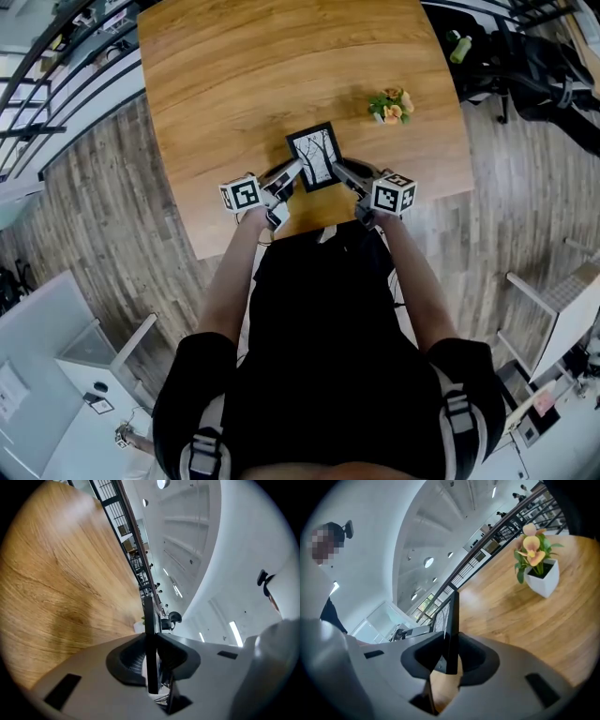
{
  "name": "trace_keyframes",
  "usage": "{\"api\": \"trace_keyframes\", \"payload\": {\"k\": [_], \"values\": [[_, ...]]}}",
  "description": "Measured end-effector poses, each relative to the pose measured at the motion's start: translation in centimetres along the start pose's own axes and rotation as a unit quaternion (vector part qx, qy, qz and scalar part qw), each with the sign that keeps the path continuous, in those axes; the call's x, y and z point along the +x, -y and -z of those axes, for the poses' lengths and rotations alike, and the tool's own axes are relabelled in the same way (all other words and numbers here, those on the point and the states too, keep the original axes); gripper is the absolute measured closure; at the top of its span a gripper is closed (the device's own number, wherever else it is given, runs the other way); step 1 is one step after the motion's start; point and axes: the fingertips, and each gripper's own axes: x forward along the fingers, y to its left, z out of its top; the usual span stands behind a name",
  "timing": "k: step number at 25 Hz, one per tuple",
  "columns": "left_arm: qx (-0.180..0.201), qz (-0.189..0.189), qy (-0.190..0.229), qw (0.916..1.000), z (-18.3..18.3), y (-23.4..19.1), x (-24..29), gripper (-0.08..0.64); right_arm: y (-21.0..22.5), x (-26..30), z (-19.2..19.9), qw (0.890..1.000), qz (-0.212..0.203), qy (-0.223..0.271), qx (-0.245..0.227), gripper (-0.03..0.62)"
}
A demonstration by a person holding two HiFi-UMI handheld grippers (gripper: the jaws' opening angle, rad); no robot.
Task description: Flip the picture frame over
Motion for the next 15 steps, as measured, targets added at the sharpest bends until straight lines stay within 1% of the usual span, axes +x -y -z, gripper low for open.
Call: {"api": "trace_keyframes", "payload": {"k": [4, 8, 11, 15], "values": [[0.017, -0.056, 0.024, 0.9980, -0.9, -2.0, 0.7, 0.471, 1.2, 1.1, 0.0, 1.000, 0.030, 0.007, 0.006, 0.488], [0.034, -0.107, 0.033, 0.9931, -1.5, -3.6, 1.5, 0.468, 2.5, 2.1, -0.1, 0.998, 0.059, -0.007, -0.007, 0.485], [0.029, -0.134, 0.037, 0.9899, -1.5, -5.1, 1.8, 0.468, 3.2, 2.8, -0.6, 0.996, 0.086, -0.021, -0.028, 0.480], [0.026, -0.163, 0.038, 0.9856, -1.4, -6.7, 1.9, 0.468, 4.6, 3.8, 0.3, 0.993, 0.104, -0.047, -0.036, 0.474]]}}
